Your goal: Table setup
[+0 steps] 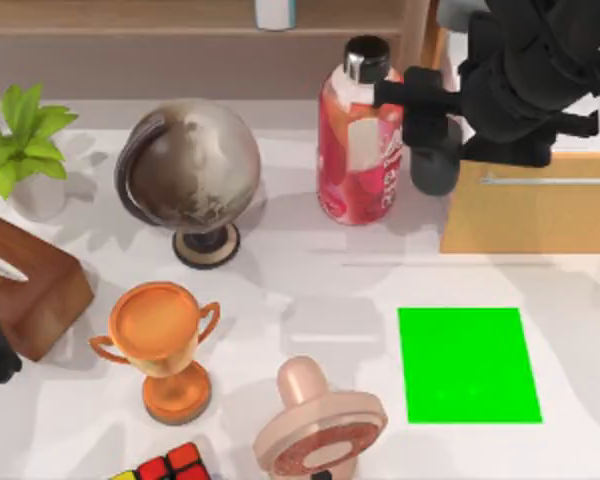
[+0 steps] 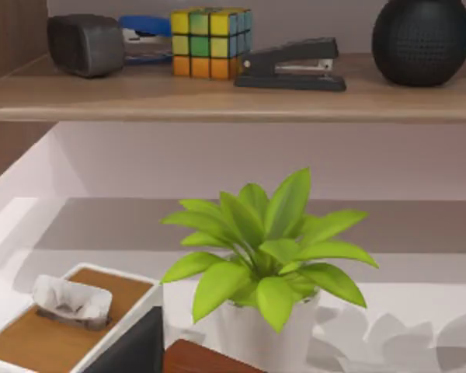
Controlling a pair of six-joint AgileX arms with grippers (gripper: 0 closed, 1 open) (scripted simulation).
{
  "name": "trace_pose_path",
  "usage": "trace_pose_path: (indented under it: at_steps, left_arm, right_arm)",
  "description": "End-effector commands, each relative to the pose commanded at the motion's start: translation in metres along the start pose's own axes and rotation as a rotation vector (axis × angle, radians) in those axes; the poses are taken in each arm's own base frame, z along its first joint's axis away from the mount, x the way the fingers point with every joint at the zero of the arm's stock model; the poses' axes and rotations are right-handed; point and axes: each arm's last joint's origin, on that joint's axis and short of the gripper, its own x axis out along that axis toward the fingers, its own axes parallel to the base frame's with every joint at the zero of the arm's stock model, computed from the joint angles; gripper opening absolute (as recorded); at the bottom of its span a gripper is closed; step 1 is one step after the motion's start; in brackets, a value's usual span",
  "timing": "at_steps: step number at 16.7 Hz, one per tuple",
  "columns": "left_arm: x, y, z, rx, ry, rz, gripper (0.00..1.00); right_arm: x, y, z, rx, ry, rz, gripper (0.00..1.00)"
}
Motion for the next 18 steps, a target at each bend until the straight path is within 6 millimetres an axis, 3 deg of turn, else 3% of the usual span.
trace_pose_path:
  at_steps: [4, 9, 12, 18]
  left_arm:
    - [0.0, 0.0, 0.0, 0.0, 0.0, 0.0, 1.0]
    - [0.0, 0.0, 0.0, 0.0, 0.0, 0.0, 1.0]
    - [0.0, 0.0, 0.0, 0.0, 0.0, 0.0, 1.0]
    - [0.0, 0.0, 0.0, 0.0, 0.0, 0.0, 1.0]
  right_arm:
    - [0.035, -0.004, -0.044, -0.03, 0.126, -0.071, 0.0]
    - [0.074, -0.028, -0.089, -0.049, 0.279, -0.208, 0.0]
    - [0.082, -0.036, -0.1, -0.053, 0.317, -0.245, 0.0]
    - [0.081, -0.036, -0.099, -0.048, 0.314, -0.243, 0.0]
